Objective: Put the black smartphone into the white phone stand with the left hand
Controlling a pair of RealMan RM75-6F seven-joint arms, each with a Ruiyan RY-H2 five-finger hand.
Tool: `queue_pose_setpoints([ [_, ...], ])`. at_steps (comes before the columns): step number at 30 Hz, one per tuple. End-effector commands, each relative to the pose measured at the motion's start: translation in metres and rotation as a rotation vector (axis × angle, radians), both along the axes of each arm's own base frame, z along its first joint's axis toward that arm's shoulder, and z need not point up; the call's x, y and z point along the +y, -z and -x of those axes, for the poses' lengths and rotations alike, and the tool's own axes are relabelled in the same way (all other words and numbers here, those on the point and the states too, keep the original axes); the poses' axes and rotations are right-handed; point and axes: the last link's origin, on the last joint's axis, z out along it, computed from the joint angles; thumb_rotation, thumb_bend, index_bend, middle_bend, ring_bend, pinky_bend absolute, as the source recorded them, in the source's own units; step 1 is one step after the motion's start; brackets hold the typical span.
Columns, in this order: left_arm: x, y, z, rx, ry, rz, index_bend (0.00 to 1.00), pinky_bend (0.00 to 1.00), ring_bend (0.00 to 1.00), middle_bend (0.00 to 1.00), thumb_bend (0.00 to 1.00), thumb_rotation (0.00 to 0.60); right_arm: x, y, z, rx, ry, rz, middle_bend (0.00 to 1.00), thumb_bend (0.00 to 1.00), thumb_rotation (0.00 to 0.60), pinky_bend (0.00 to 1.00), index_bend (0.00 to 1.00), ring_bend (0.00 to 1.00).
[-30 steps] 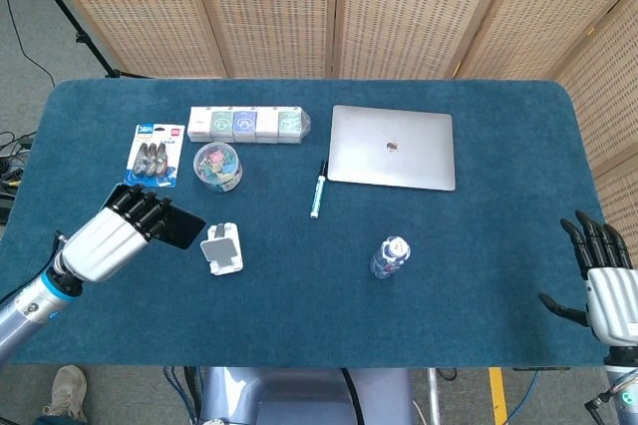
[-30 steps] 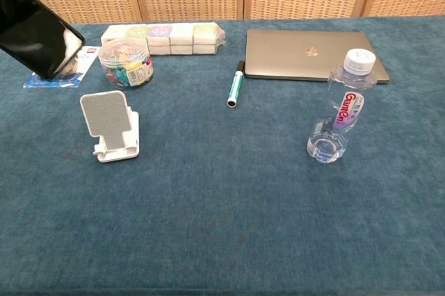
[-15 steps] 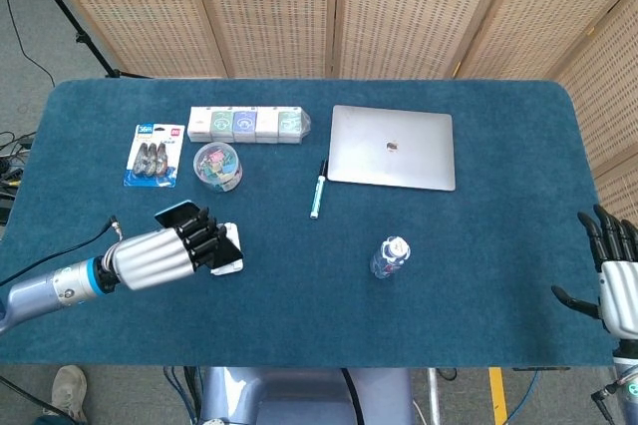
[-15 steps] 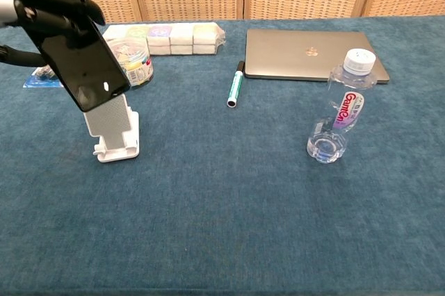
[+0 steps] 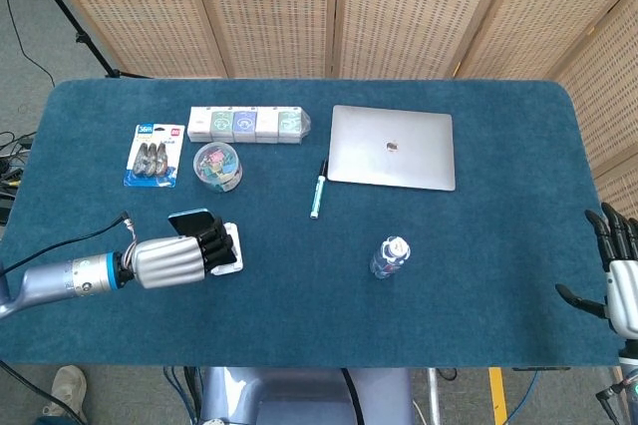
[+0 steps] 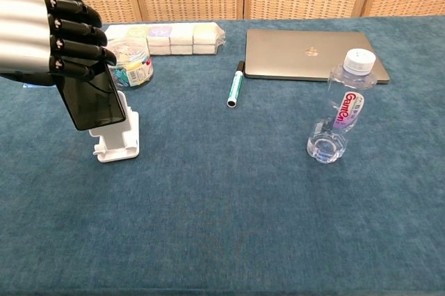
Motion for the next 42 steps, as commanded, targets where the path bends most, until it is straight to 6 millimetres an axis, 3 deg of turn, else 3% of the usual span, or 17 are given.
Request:
queue_pose_setpoints([
  [1,0.000,0.005,0.003,0.023,-0.002,-0.009,0.52,0.46,0.34,0.35,0.21,0.600,0.000,-0.001,-0.001,-0.005,-0.003,0.002,0.00,0.00,0.600,0.00,0.00,0.00],
  [17,-0.007,0.034,-0.003,0.090,-0.030,-0.051,0.52,0.46,0.34,0.35,0.21,0.600,0.002,-0.005,-0.002,-0.022,-0.010,0.007,0.00,0.00,0.600,0.00,0.00,0.00],
  [42,-0.008,0.050,-0.005,0.143,-0.064,-0.108,0.51,0.46,0.33,0.32,0.21,0.600,0.001,-0.009,-0.002,-0.037,-0.009,0.009,0.00,0.00,0.600,0.00,0.00,0.00],
])
